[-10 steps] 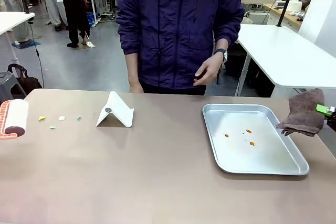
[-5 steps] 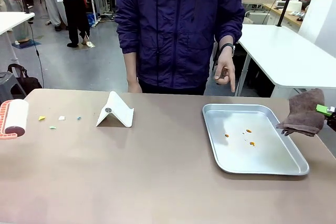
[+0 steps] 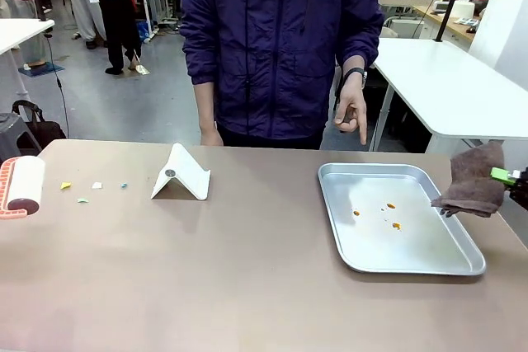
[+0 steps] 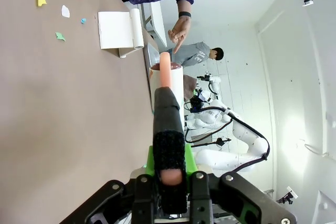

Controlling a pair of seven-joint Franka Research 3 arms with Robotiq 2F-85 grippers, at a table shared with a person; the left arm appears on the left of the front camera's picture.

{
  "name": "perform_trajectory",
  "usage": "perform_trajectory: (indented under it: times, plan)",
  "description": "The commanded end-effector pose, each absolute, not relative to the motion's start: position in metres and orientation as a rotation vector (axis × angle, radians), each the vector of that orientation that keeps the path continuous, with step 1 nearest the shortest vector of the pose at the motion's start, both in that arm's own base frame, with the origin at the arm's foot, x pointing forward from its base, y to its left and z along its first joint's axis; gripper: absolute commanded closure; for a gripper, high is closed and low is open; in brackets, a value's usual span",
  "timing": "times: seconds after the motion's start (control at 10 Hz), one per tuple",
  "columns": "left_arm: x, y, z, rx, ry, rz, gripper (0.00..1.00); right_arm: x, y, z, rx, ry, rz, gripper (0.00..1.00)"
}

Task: Clean the surface of the table.
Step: If a person points to the right, clean the right side of the table with your right hand, and if they point to the left, clean the left side with your left hand.

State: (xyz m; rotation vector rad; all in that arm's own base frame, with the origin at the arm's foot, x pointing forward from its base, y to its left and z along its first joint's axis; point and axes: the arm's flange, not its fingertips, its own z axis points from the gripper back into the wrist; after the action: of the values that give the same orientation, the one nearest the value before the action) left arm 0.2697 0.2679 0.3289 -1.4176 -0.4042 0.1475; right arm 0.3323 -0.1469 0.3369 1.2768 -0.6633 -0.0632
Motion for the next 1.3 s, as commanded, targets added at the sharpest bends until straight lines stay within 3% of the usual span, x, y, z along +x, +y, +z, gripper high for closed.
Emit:
perform_trajectory:
  times: [0.0,0.2,0.7,1.2]
  plan:
    - [0.266,0.267,0.330,-1.429,-0.414,0.126,0.97,0.355,-0.124,0.358,1.058,-0.556,0.159,0.91]
    - [0.266,0.267,0.330,-1.429,-0.414,0.126,0.97,0.380,-0.108,0.370,0.851,-0.436,0.227,0.91]
    - [0.266,0.267,0.330,-1.429,-0.414,0.126,0.97,0.436,-0.078,0.385,0.548,-0.261,0.211,0.91]
    - [0.266,0.267,0.330,-1.429,-0.414,0.126,0.97,0.474,-0.039,0.337,0.417,-0.171,0.076,0.91]
